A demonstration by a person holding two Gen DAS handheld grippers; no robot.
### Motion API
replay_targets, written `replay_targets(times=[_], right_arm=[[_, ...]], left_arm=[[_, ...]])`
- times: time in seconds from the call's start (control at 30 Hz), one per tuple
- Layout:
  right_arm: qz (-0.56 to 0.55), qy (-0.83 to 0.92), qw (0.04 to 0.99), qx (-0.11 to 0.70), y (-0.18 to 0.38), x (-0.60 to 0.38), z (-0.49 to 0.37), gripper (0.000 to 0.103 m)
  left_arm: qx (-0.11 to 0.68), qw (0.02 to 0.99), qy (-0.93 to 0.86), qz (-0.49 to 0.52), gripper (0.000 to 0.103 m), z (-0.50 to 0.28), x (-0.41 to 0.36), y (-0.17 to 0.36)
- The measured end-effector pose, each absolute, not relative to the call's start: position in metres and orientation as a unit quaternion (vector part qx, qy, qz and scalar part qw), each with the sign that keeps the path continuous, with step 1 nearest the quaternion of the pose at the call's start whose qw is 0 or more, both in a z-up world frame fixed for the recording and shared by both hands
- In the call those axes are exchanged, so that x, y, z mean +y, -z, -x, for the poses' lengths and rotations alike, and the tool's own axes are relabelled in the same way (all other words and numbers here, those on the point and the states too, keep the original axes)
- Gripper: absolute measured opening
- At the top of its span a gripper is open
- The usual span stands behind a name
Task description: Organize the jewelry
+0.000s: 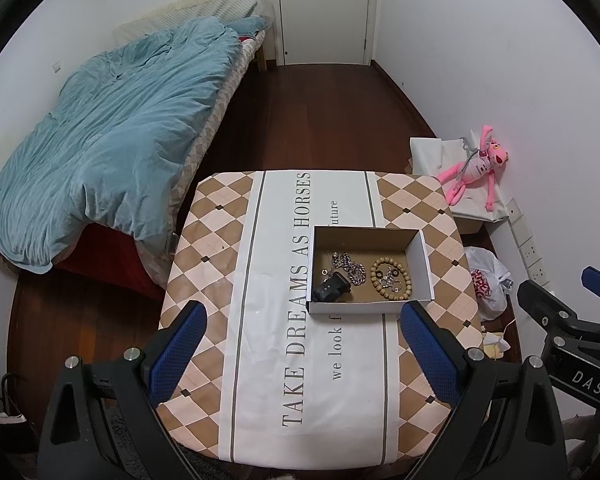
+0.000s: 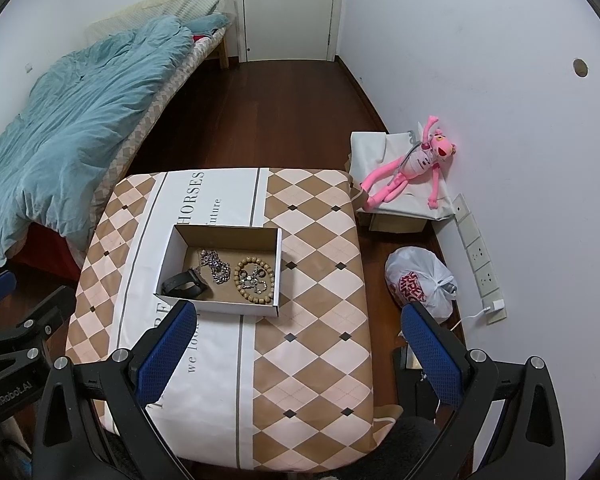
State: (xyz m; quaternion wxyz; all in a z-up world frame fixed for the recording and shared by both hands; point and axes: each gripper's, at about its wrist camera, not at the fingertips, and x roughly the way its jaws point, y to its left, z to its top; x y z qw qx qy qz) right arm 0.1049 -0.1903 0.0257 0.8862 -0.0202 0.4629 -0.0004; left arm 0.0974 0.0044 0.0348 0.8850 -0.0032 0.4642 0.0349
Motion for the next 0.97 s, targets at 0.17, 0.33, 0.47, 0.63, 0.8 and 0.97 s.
replay_targets(times=[0.17,0.33,0.47,0.63,0.8,0.97], right_arm=[[0.02,0.0,0.886,0.463,-0.0258,-0.1905,-0.1052,0.103],[0.021,0.0,0.886,0.463,-0.0259,-0.1903,-0.1049,0.103],[0.02,0.0,0.886,0.463,-0.026,-0.1905,-0.1052,0.103],[0.019,0.0,0.886,0.463,-0.0264,-0.1913,-0.1064,0.103],[0.018,0.0,0.886,0.464,-0.0267,-0.1919,-0.1065,0.103],[0.018,0.0,0.886,0.464,-0.0264,-0.1918,-0.1052,0.103]], left_arm=[[0.465,0.885,-0.035,0.002,0.099,-0.0977,0.0043,-0.0343],[0.464,0.885,-0.036,0.002,0.099,-0.0967,0.0045,-0.0344],[0.465,0.884,-0.034,0.003,0.099,-0.0979,0.0047,-0.034],[0.465,0.884,-0.035,0.003,0.099,-0.098,0.0041,-0.0341],[0.466,0.884,-0.034,0.002,0.099,-0.0981,0.0047,-0.0339],[0.46,0.887,-0.031,0.003,0.099,-0.0955,0.0085,-0.034]])
